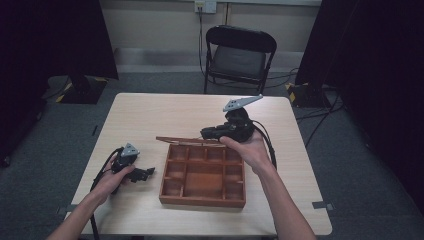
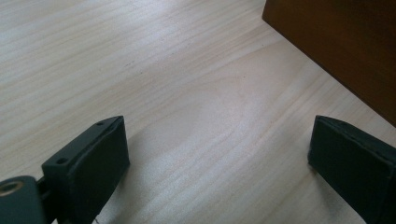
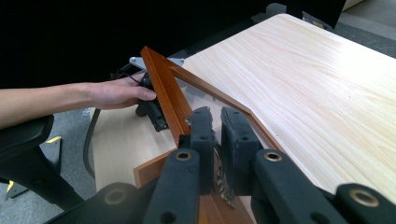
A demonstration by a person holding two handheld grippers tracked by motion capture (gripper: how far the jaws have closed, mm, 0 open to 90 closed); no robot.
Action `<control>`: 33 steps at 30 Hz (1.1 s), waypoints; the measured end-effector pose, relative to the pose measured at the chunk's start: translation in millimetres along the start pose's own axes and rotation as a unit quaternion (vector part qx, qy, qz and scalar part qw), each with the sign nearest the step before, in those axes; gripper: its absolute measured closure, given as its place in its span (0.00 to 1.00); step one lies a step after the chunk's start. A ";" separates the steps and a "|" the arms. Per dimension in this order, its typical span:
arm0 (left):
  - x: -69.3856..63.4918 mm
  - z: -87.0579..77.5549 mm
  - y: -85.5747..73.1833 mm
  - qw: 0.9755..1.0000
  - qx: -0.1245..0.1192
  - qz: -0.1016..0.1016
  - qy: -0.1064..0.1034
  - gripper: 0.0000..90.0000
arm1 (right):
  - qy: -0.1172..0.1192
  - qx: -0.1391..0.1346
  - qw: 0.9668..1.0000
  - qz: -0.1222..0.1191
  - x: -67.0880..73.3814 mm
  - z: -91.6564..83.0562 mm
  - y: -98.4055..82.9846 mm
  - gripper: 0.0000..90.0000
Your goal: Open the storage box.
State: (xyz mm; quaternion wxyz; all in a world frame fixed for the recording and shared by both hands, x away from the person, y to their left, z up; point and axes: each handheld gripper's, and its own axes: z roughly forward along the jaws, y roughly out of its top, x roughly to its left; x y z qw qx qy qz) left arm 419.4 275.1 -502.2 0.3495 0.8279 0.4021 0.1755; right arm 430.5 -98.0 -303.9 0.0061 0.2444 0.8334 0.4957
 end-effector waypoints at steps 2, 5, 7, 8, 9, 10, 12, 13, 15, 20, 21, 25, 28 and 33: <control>0.3 -0.2 0.1 1.000 0.001 0.002 0.001 0.05 | 0.000 0.000 1.000 0.000 -0.1 0.0 -0.1 0.93; 0.0 -0.1 0.0 1.000 0.000 0.000 0.001 0.05 | 0.001 0.000 1.000 0.000 -0.2 0.0 -0.1 0.93; 0.0 -0.1 0.0 1.000 0.000 0.000 0.000 0.05 | 0.002 0.000 1.000 0.001 -0.1 0.2 -0.1 0.93; 0.1 0.0 0.0 1.000 0.000 0.000 0.000 0.05 | 0.001 0.000 1.000 0.000 -0.2 0.2 -0.1 0.93; 0.0 -0.1 0.0 1.000 0.000 0.000 0.001 0.05 | 0.001 0.000 1.000 0.001 -0.1 0.2 -0.1 0.93; 0.1 -0.1 0.0 1.000 0.000 0.001 0.001 0.05 | 0.001 0.000 1.000 0.001 -0.1 0.2 -0.1 0.93; 0.0 -0.1 0.0 1.000 0.000 0.000 0.000 0.05 | 0.001 0.001 1.000 0.001 0.1 0.2 -0.2 0.93; 0.3 -0.2 0.0 1.000 0.001 0.002 0.001 0.05 | 0.001 0.000 1.000 0.001 0.1 0.2 -0.2 0.93; -0.1 -0.1 0.0 1.000 0.000 0.000 0.000 0.05 | 0.001 0.000 1.000 0.001 0.1 0.3 -0.2 0.93; 0.0 0.0 0.0 1.000 0.000 0.000 0.000 0.05 | 0.006 0.003 1.000 0.001 0.2 2.0 -0.3 0.92; 0.1 -0.2 0.1 1.000 0.000 0.001 0.001 0.05 | 0.007 0.003 1.000 0.002 0.2 2.3 -0.4 0.92; 0.2 -0.2 0.1 1.000 0.001 0.002 0.001 0.05 | -0.001 0.000 1.000 0.000 0.7 2.0 0.7 0.93; 0.0 0.0 0.0 1.000 0.000 0.000 0.000 0.05 | 0.002 0.001 1.000 0.001 0.4 2.7 0.4 0.93; 0.0 -0.1 0.0 1.000 0.000 0.000 0.001 0.05 | 0.001 0.001 1.000 0.000 0.8 2.7 0.3 0.93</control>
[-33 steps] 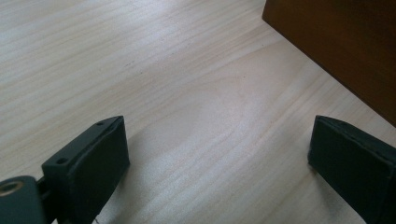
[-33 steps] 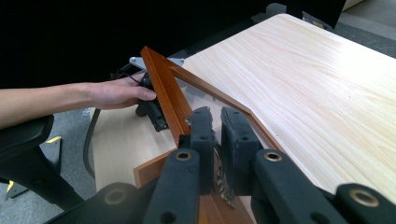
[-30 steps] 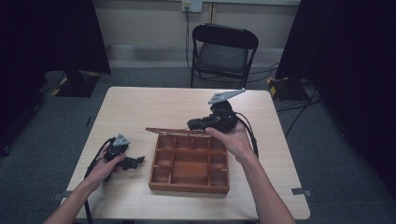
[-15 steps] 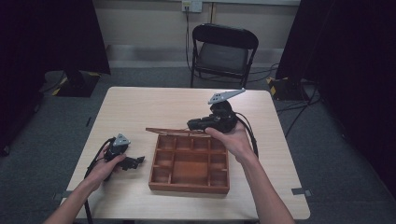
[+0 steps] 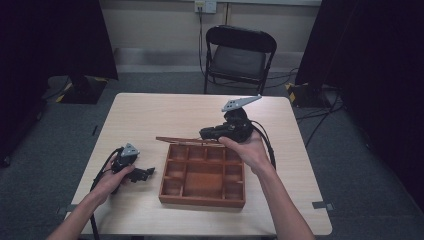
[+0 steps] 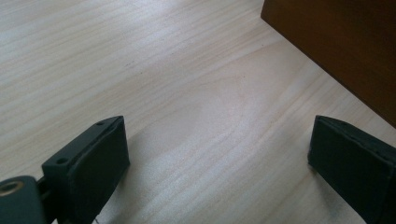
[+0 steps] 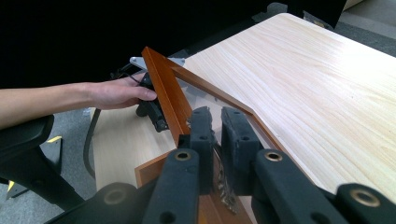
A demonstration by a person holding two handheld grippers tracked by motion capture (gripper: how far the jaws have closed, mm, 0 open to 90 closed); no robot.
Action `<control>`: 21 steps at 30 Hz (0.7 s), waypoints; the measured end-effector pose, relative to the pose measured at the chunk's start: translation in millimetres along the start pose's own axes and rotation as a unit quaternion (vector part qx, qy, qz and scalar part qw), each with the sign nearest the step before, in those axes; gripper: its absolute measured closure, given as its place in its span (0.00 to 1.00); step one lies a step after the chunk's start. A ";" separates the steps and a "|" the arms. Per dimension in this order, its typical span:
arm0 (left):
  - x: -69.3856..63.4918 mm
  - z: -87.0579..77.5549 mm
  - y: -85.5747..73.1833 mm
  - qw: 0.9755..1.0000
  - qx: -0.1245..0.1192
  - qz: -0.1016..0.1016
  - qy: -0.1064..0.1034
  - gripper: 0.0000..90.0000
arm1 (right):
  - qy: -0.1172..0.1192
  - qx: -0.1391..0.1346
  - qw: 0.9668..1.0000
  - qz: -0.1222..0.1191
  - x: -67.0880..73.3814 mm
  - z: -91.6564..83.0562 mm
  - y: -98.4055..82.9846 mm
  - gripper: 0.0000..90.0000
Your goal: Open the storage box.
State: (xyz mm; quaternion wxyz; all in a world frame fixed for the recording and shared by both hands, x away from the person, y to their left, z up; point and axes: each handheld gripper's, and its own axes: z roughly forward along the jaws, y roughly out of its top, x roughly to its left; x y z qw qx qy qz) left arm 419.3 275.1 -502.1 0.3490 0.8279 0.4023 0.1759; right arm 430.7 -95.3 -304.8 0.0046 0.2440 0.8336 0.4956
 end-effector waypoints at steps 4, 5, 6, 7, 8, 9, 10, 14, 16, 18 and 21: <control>0.0 0.0 0.0 1.000 0.000 0.000 0.000 0.05 | 0.001 0.000 1.000 0.000 0.0 0.0 0.1 0.93; 0.2 -0.1 0.0 1.000 0.001 0.001 0.000 0.05 | 0.001 0.000 1.000 0.000 -0.1 0.0 0.1 0.93; -0.1 0.2 0.0 1.000 0.000 -0.001 -0.001 0.05 | 0.001 0.000 1.000 -0.001 -0.1 0.0 0.1 0.93; 0.3 -0.1 0.0 1.000 0.001 0.002 0.000 0.05 | 0.001 0.000 1.000 -0.001 -0.1 0.0 0.1 0.93; 0.0 0.1 0.0 1.000 0.000 0.000 0.000 0.05 | 0.001 0.000 1.000 -0.001 -0.1 0.0 0.1 0.93; 0.2 -0.1 0.0 1.000 0.001 0.001 0.000 0.05 | 0.001 0.000 1.000 -0.001 -0.2 0.0 0.1 0.93; 0.0 0.0 0.0 1.000 0.000 0.000 0.001 0.05 | 0.001 0.000 1.000 -0.001 -0.3 0.0 0.1 0.93; 0.0 0.0 0.0 1.000 0.000 0.000 0.001 0.05 | 0.001 0.000 1.000 -0.002 -0.3 0.0 0.2 0.93; 0.0 0.0 0.0 1.000 0.000 0.000 0.001 0.05 | 0.001 0.000 1.000 -0.002 -0.2 0.0 0.2 0.93; 0.2 -0.1 0.0 1.000 0.001 0.001 0.000 0.05 | 0.001 0.000 1.000 -0.002 -0.3 0.0 0.2 0.93; 0.1 -0.1 0.0 1.000 0.000 0.001 0.001 0.05 | 0.001 0.000 1.000 -0.002 -0.1 0.0 0.2 0.93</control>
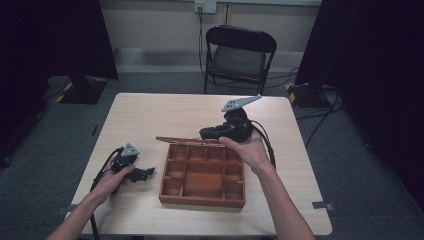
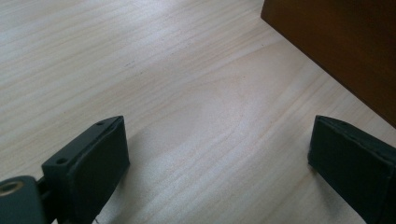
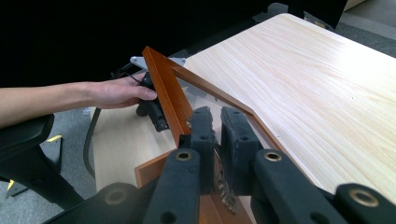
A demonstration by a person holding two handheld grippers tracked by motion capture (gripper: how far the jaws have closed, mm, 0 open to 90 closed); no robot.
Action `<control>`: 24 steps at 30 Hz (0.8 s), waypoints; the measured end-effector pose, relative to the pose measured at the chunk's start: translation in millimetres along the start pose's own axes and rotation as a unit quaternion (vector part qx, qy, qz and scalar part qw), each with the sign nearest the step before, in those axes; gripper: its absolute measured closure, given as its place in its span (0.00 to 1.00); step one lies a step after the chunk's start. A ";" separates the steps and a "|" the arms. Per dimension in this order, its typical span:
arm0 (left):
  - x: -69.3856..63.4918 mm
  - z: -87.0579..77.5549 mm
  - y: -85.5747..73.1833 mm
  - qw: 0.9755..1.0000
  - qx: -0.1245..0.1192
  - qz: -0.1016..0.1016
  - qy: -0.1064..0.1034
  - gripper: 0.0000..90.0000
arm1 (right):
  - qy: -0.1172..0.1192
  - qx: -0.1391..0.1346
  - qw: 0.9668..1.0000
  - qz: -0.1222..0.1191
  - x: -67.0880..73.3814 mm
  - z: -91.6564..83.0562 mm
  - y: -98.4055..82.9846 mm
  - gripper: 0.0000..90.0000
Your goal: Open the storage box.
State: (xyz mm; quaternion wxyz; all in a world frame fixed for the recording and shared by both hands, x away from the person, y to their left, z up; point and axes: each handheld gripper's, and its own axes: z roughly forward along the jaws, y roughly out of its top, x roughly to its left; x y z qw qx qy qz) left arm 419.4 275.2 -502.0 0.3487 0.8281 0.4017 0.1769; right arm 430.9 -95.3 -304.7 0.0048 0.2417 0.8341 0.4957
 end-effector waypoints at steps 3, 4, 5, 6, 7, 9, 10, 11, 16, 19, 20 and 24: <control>-0.1 0.1 0.0 1.000 0.000 -0.001 -0.001 0.05 | 0.000 0.000 1.000 0.000 -0.1 0.0 0.0 0.93; 0.2 0.0 0.0 1.000 0.001 0.001 -0.001 0.05 | 0.000 0.000 1.000 -0.001 -0.1 0.0 0.0 0.93; -0.1 0.2 0.0 1.000 0.000 -0.001 -0.001 0.05 | 0.000 0.000 1.000 -0.001 -0.1 0.0 -0.1 0.93; -0.1 0.1 0.0 1.000 0.000 -0.001 -0.001 0.05 | 0.001 0.000 1.000 -0.002 -0.1 0.0 0.0 0.93; 0.2 -0.1 0.0 1.000 0.001 0.001 0.000 0.05 | 0.001 0.000 1.000 -0.002 -0.2 0.0 0.0 0.93; 0.1 0.0 0.0 1.000 0.001 0.000 -0.001 0.05 | 0.001 0.000 1.000 -0.002 0.0 0.0 -0.1 0.93; -0.1 0.0 0.0 1.000 0.000 -0.001 0.000 0.05 | 0.001 0.000 1.000 -0.002 0.1 -0.1 -0.1 0.93; -0.1 0.0 0.0 1.000 0.000 -0.001 0.000 0.05 | 0.001 0.000 1.000 -0.002 0.1 -0.1 -0.1 0.93; 0.0 0.0 0.0 1.000 0.000 0.000 0.000 0.05 | 0.001 0.001 1.000 -0.003 0.2 -0.1 0.0 0.93; 0.0 0.1 0.0 1.000 0.000 0.000 -0.001 0.05 | 0.001 0.000 1.000 -0.002 0.0 -0.1 -0.1 0.93; -0.1 0.1 0.0 1.000 0.000 -0.001 -0.001 0.05 | 0.001 0.000 1.000 -0.002 0.2 0.0 -0.1 0.93; 0.2 0.0 0.0 1.000 0.001 0.001 -0.001 0.05 | 0.001 0.000 1.000 -0.002 0.3 -0.1 -0.3 0.93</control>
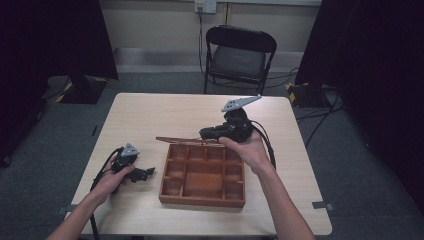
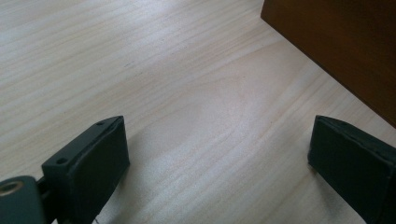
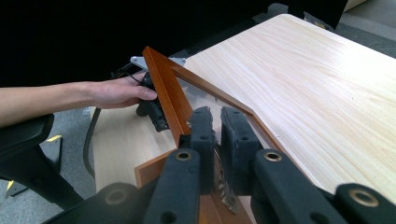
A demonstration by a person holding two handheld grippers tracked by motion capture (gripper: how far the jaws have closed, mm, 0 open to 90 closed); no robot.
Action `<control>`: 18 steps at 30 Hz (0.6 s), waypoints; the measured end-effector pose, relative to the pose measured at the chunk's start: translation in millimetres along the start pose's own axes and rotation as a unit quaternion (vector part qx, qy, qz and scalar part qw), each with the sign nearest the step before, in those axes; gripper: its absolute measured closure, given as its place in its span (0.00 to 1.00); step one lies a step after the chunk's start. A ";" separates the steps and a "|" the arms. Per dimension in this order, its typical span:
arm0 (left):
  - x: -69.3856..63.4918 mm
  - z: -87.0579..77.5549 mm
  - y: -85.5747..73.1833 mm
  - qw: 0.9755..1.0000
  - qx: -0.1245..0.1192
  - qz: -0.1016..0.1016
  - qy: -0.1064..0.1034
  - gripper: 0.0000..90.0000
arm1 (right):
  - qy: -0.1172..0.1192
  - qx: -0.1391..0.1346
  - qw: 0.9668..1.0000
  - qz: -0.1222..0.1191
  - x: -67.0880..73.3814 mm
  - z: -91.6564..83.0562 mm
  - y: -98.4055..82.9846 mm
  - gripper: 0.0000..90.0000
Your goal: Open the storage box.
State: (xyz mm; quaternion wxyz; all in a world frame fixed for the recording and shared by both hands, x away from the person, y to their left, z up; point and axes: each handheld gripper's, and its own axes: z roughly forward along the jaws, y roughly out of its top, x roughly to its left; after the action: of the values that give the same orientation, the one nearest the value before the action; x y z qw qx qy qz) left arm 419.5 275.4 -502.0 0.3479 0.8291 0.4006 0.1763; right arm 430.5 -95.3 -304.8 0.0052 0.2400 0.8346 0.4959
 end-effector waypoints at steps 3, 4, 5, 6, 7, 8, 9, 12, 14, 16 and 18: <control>0.0 0.0 0.0 1.000 0.000 0.000 0.000 0.05 | 0.000 0.000 1.000 0.000 -0.1 0.0 0.1 0.93; -0.2 0.2 0.0 1.000 -0.001 -0.002 0.000 0.05 | 0.000 0.000 1.000 0.000 -0.2 0.0 0.1 0.93; -0.3 0.1 0.0 1.000 -0.001 -0.002 0.001 0.05 | 0.000 -0.001 1.000 0.000 -0.3 0.0 0.1 0.93; -0.3 0.2 0.0 1.000 -0.001 -0.002 0.000 0.05 | 0.000 -0.001 1.000 0.000 -0.2 0.0 0.2 0.94; 0.0 0.0 0.0 1.000 0.000 0.000 0.001 0.05 | 0.000 0.000 1.000 0.000 -0.1 0.0 0.2 0.94; -0.2 0.2 0.0 1.000 -0.001 -0.002 0.000 0.05 | 0.000 -0.001 1.000 0.000 -0.2 0.0 0.2 0.94; -0.3 0.2 0.0 1.000 -0.001 -0.002 0.000 0.05 | 0.000 -0.001 1.000 0.000 -0.2 0.0 0.1 0.94; -0.2 0.2 0.0 1.000 -0.001 -0.002 0.000 0.05 | 0.000 -0.001 1.000 -0.001 -0.1 0.0 0.1 0.94; -0.2 0.2 0.0 1.000 -0.001 -0.002 0.000 0.05 | 0.000 -0.001 1.000 -0.001 -0.1 0.0 0.2 0.94; 0.0 0.1 0.0 1.000 -0.001 -0.001 0.000 0.05 | 0.000 -0.001 1.000 -0.001 -0.2 0.0 0.1 0.94; -0.3 0.2 0.0 1.000 -0.002 -0.002 0.000 0.05 | 0.000 -0.001 1.000 -0.001 -0.1 0.0 0.1 0.94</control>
State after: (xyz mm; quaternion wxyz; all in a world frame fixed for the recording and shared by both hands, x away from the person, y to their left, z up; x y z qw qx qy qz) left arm 419.4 275.1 -502.2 0.3496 0.8279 0.4018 0.1760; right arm 430.6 -95.4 -304.8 0.0062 0.2395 0.8342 0.4967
